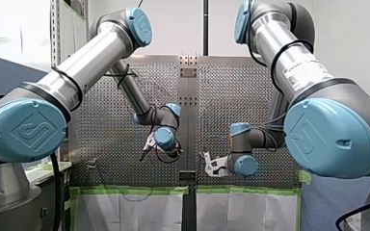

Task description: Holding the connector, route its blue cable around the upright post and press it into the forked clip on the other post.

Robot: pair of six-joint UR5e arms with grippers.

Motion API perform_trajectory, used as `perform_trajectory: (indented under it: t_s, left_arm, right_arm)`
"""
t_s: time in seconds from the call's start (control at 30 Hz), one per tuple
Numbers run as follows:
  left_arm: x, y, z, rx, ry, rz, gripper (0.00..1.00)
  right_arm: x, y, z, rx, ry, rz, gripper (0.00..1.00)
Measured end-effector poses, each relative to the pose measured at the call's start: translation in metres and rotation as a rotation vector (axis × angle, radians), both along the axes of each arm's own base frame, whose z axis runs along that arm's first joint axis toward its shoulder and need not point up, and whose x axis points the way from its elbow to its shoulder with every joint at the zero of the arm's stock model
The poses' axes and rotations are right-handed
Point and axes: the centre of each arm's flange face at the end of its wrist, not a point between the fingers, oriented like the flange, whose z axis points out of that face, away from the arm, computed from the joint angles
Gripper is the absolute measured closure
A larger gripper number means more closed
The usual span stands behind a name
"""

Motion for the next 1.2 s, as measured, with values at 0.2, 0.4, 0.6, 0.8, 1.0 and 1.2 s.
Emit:
perform_trajectory:
  t_s: [0.2,0.4,0.6,0.8,1.0,1.2]
  left_arm:
    - [-0.004,-0.010,-0.003,-0.028,-0.008,-0.013,0.00]
    - [-0.010,-0.027,-0.022,-0.025,0.008,-0.032,0.00]
    - [-0.012,-0.041,-0.034,-0.061,0.003,-0.041,0.00]
    - [-0.015,-0.047,-0.036,-0.073,0.010,-0.060,0.00]
    - [-0.023,-0.051,-0.049,-0.086,0.044,-0.076,0.00]
    - [-0.024,-0.055,-0.057,-0.142,0.046,-0.078,0.00]
  right_arm:
    - [0.000,-0.001,0.000,-0.006,-0.002,0.001,1.00]
    - [0.000,-0.001,0.001,-0.008,-0.004,0.001,1.00]
    - [0.000,0.000,0.000,-0.006,0.001,0.002,1.00]
    - [0.000,0.000,0.000,-0.006,0.003,0.001,1.00]
    - [-0.001,-0.002,0.000,-0.005,0.003,-0.003,1.00]
    - [-0.003,-0.005,0.001,-0.011,0.000,-0.008,1.00]
